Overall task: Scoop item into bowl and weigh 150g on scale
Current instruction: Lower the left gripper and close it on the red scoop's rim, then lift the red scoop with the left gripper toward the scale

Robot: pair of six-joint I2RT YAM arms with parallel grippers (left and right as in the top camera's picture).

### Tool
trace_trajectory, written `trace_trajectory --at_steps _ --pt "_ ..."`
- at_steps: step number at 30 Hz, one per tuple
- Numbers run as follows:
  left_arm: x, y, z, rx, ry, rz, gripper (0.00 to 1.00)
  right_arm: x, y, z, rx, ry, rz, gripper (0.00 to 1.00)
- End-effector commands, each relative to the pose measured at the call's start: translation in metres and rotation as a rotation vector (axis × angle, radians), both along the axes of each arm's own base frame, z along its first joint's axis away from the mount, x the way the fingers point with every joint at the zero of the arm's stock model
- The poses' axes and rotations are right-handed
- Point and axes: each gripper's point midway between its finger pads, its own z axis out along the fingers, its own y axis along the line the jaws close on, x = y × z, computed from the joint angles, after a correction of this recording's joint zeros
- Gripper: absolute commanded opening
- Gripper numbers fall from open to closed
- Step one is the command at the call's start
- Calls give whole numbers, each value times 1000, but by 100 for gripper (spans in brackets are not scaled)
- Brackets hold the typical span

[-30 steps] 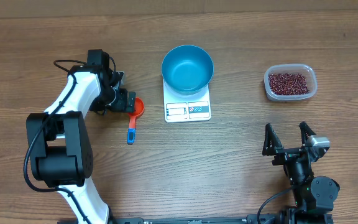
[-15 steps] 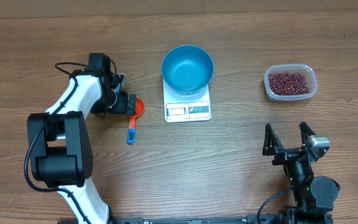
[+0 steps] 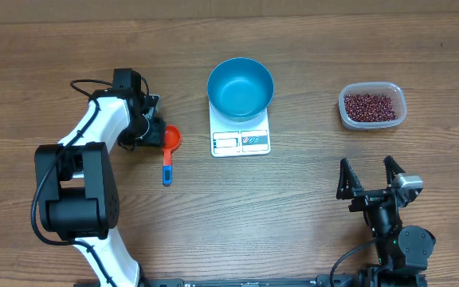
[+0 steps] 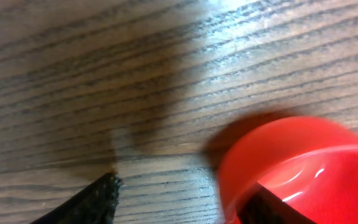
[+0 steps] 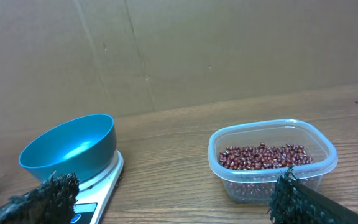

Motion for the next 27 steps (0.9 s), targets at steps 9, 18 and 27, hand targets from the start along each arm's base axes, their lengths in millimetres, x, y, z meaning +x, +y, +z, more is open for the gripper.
trace_trajectory --at_steps 9,18,27 --pt "-12 -2 -11 -19 47 1 4 0 0 -2 -4 -5 -3 100" --pt "-18 -2 -11 -15 72 13 4 0 0 -2 -4 -5 -3 100" --pt "-7 0 16 -22 30 141 4 0 0 -2 -4 -5 -3 100"
